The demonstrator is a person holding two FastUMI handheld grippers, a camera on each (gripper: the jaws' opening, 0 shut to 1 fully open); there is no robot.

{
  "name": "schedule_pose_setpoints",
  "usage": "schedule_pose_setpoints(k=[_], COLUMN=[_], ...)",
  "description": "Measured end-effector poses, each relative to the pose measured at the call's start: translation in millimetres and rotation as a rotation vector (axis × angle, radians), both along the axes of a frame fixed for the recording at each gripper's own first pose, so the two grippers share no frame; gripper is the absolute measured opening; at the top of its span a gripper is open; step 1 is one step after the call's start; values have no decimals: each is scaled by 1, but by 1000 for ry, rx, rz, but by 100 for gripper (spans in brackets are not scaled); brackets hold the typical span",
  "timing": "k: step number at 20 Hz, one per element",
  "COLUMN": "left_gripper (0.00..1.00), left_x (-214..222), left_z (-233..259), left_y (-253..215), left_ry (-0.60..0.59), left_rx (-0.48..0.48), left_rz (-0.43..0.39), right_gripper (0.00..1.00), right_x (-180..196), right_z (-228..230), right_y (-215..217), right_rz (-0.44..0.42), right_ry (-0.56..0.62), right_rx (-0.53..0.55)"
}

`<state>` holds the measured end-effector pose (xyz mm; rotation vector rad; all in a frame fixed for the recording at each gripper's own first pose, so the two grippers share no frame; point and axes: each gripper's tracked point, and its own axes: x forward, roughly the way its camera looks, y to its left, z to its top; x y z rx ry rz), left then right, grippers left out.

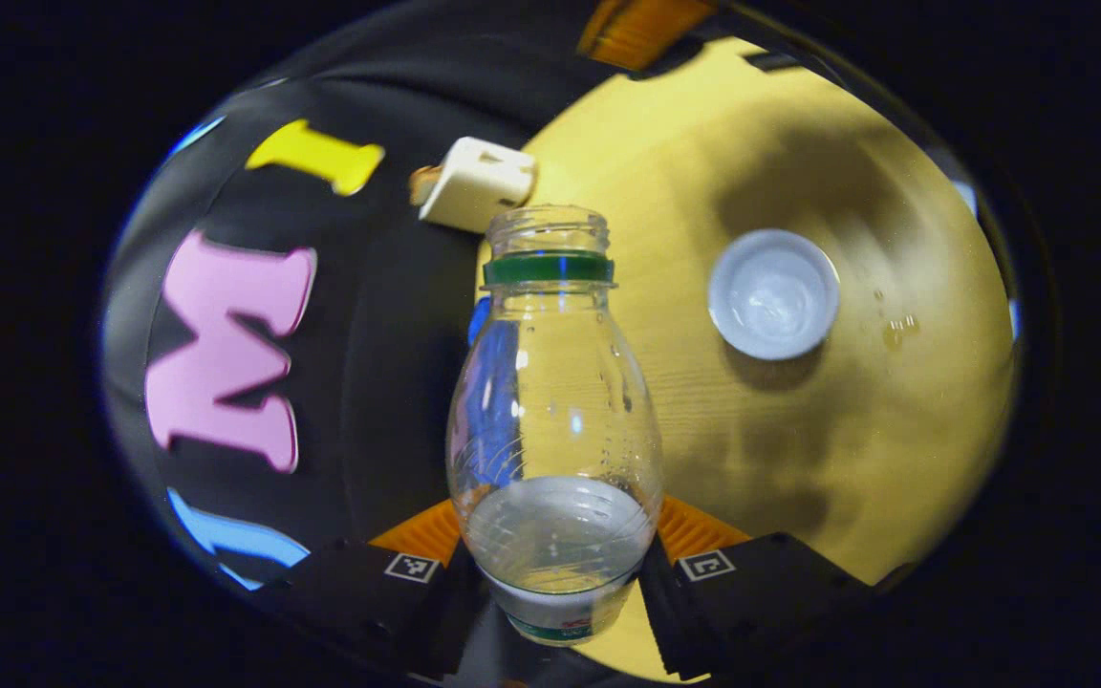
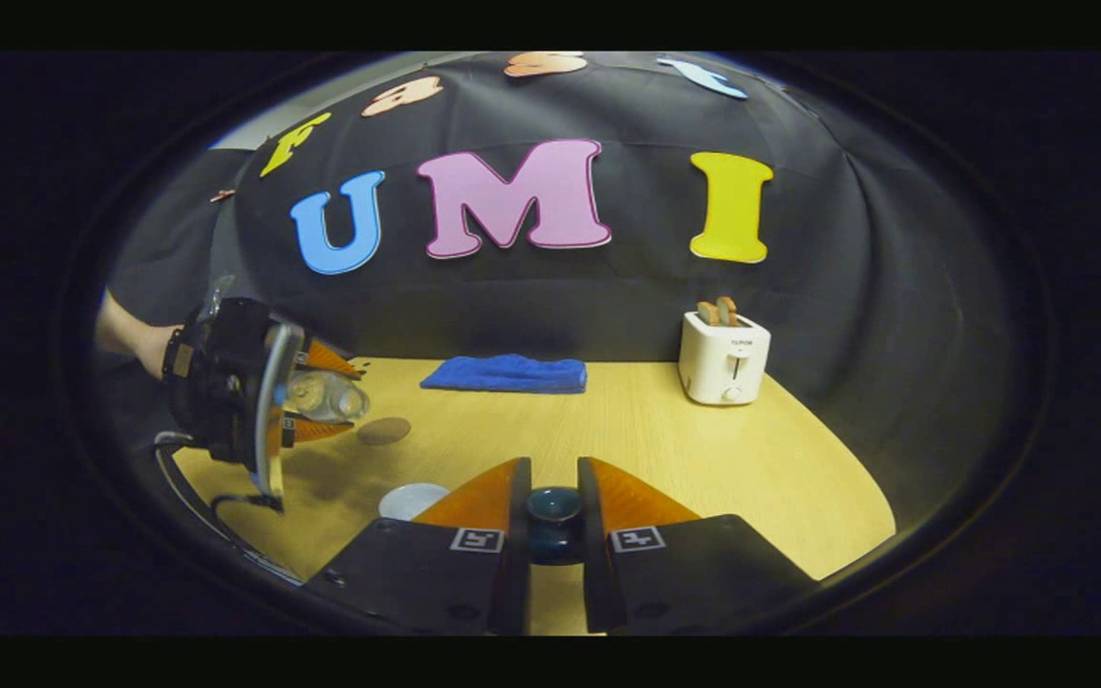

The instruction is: Open the teacup lid with one hand, grasp the water bottle and pour water into the teacup with the other hand; after pouring, place the water bottle on the coaster and then close the teacup lid.

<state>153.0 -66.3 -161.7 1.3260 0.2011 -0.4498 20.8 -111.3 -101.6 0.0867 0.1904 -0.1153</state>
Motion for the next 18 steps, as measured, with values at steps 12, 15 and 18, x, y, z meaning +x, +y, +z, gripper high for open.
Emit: schedule_pose_setpoints(k=[12,15,18], left_gripper=[76,76,76], left_x=[-12,-21,-32], left_z=[0,11,18], left_y=[17,17,16], left_ry=[-14,-47,-76], left_rx=[-1200,-1293,-1368], left_rz=[309,279,218], right_gripper=[25,21,25], right_x=[25,40,60], right_z=[24,5,-11], right_y=[59,82,100], right_rz=[109,125,135], right_ry=[-14,-20,-34], right_rx=[-51,-20,6])
